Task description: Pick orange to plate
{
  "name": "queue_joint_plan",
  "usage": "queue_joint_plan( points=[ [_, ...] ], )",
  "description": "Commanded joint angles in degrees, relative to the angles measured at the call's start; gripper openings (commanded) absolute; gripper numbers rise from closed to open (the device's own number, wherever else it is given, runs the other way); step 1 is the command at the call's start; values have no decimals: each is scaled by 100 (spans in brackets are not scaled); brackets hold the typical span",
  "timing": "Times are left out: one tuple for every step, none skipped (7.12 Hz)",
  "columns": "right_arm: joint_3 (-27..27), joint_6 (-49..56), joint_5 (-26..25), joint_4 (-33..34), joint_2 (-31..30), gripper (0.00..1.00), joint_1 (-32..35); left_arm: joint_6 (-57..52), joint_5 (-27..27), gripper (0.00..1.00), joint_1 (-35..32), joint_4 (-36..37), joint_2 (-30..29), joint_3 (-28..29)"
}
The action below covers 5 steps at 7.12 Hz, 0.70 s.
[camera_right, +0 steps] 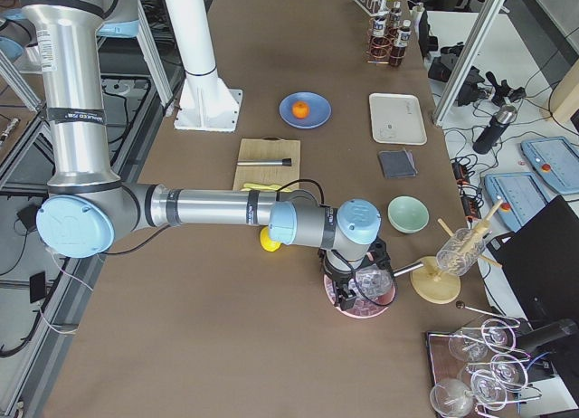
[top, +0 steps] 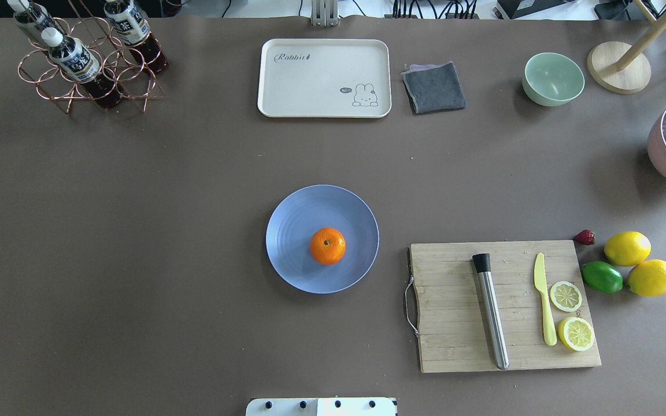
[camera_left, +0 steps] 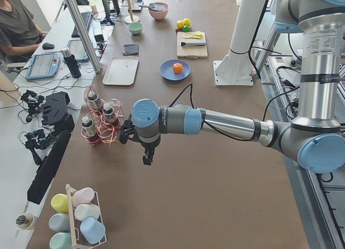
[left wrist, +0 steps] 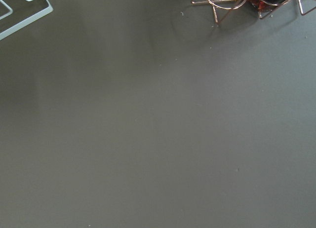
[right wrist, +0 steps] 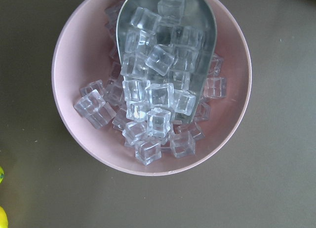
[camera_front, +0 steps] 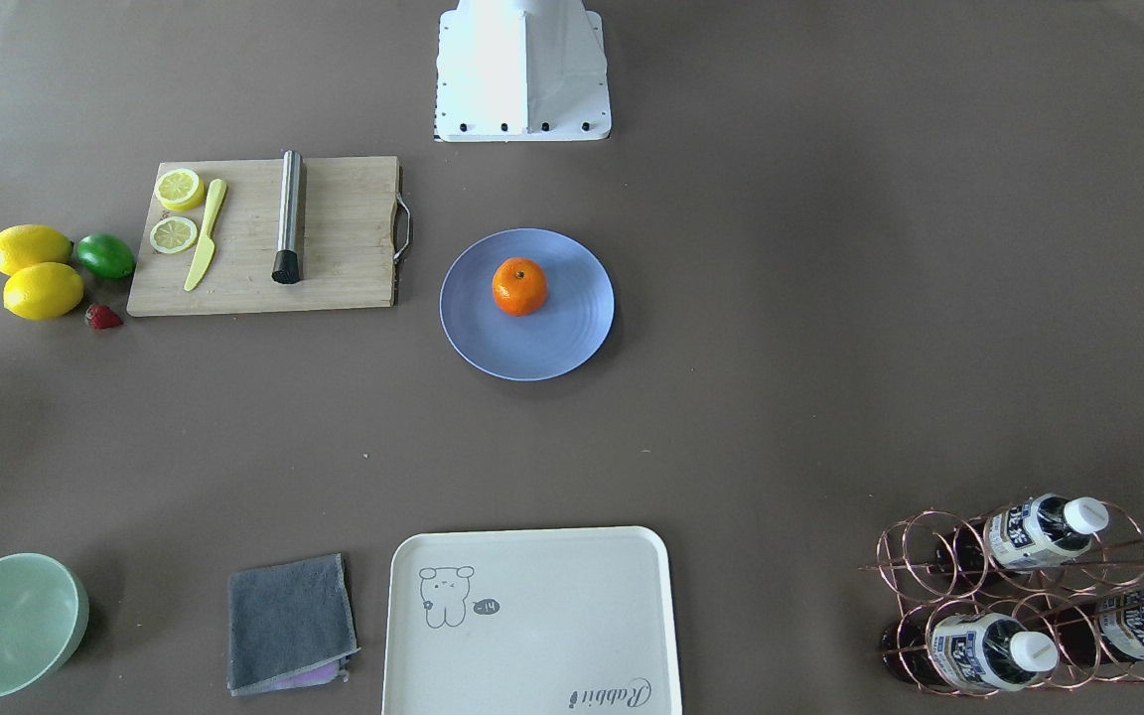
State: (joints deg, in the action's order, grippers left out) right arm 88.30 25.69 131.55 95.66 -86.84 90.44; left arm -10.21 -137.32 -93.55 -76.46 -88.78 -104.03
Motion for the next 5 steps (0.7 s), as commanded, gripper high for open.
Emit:
queue_joint_plan(
  points=[
    [47, 42, 20, -4, -35, 100, 113, -95, 672, 97, -66, 193, 28, -179],
    [64, 42, 20, -4, -27, 100, 123, -78, 663, 97, -58, 158, 45, -161],
    [82, 33, 20, -4, -18, 100, 123, -60, 637, 97, -58, 167, -16, -196],
    [117, 24, 29, -4, -9, 100, 123, -69, 341, 97, -58, 141, -42, -170],
    [187, -2, 29, 5, -18, 100, 123, -69, 294, 97, -49, 140, -42, -170]
  ],
)
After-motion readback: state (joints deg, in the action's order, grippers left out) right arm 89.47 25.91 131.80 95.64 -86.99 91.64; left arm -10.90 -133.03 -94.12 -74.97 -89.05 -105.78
